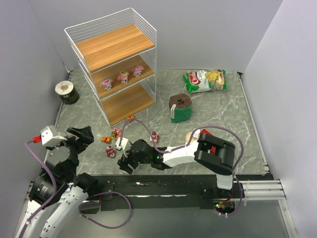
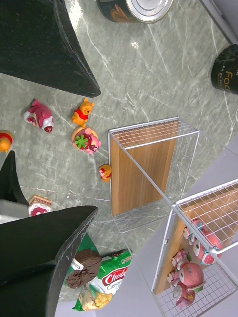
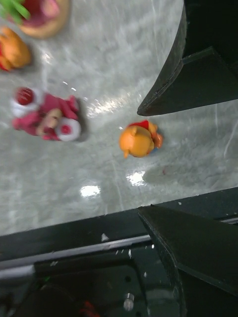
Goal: Place and organize the plastic toys onto the shelf
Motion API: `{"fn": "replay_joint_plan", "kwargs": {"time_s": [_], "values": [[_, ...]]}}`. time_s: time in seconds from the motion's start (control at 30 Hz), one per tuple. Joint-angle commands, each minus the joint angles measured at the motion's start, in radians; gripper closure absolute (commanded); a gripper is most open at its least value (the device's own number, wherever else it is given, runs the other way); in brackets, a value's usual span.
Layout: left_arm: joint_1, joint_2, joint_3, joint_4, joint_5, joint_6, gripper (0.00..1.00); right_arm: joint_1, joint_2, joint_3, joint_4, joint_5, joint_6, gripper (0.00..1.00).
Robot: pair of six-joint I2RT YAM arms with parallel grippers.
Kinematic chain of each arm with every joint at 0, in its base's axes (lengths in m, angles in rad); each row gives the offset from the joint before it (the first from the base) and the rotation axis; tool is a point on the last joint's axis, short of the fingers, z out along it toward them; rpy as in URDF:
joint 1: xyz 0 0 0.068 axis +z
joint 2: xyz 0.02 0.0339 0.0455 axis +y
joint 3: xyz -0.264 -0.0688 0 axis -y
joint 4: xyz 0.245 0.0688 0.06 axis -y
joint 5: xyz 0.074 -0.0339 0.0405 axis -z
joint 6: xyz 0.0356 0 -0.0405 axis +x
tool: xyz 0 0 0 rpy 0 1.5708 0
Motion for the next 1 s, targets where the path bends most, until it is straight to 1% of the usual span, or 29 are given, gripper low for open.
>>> {"fn": "replay_joint_plan", "kwargs": {"time_s": [0.0, 0.1, 0.23, 0.33, 0.43, 0.47, 0.5, 0.53, 0.6, 0.63, 0.67, 0.77, 0.8, 0.87, 0.9, 0.97], "values": [[-0.003, -0.008, 0.001, 0.038, 0.012, 0.021, 0.03, 0.014, 0.045, 0.032, 0.11, 0.148, 0.025, 0.21], [-0.003, -0.014, 0.0, 0.041, 0.012, 0.023, 0.04, 0.017, 0.069, 0.02, 0.159, 0.18, 0.032, 0.23], [-0.003, -0.014, 0.0, 0.041, 0.012, 0.023, 0.04, 0.019, 0.105, 0.047, 0.155, 0.199, 0.035, 0.25], [-0.003, -0.014, 0.0, 0.041, 0.014, 0.024, 0.04, 0.017, 0.129, 0.061, 0.15, 0.208, 0.04, 0.3], [-0.003, -0.012, 0.0, 0.041, 0.014, 0.023, 0.04, 0.017, 0.135, 0.067, 0.144, 0.199, 0.043, 0.41], [-0.003, -0.014, 0.0, 0.041, 0.014, 0.023, 0.04, 0.017, 0.135, 0.069, 0.135, 0.191, 0.044, 0.5], [-0.003, -0.012, 0.0, 0.041, 0.014, 0.023, 0.04, 0.017, 0.137, 0.075, 0.129, 0.19, 0.046, 0.56], [-0.003, -0.012, 0.0, 0.041, 0.014, 0.023, 0.04, 0.016, 0.138, 0.081, 0.118, 0.187, 0.046, 0.68], [-0.003, -0.012, 0.0, 0.04, 0.012, 0.023, 0.04, 0.019, 0.125, 0.089, 0.089, 0.185, 0.057, 0.84], [-0.003, -0.012, 0.0, 0.041, 0.012, 0.023, 0.04, 0.016, 0.114, 0.09, 0.078, 0.184, 0.058, 0.97], [-0.003, -0.014, 0.0, 0.041, 0.014, 0.023, 0.04, 0.016, 0.102, 0.092, 0.049, 0.197, 0.061, 1.0], [-0.003, -0.012, 0.0, 0.043, 0.014, 0.025, 0.04, -0.003, 0.042, 0.15, -0.058, 0.228, 0.063, 1.0], [-0.001, -0.012, 0.0, 0.044, 0.015, 0.026, 0.03, -0.009, 0.002, 0.19, -0.137, 0.236, 0.057, 1.0], [-0.003, -0.009, 0.0, 0.044, 0.015, 0.026, 0.04, -0.039, -0.061, 0.242, -0.227, 0.246, 0.049, 1.0], [-0.003, -0.009, 0.0, 0.044, 0.015, 0.028, 0.04, -0.055, -0.081, 0.298, -0.306, 0.269, 0.04, 1.0], [-0.003, -0.006, 0.0, 0.046, 0.018, 0.029, 0.03, -0.082, -0.131, 0.365, -0.389, 0.282, 0.026, 1.0]]}}
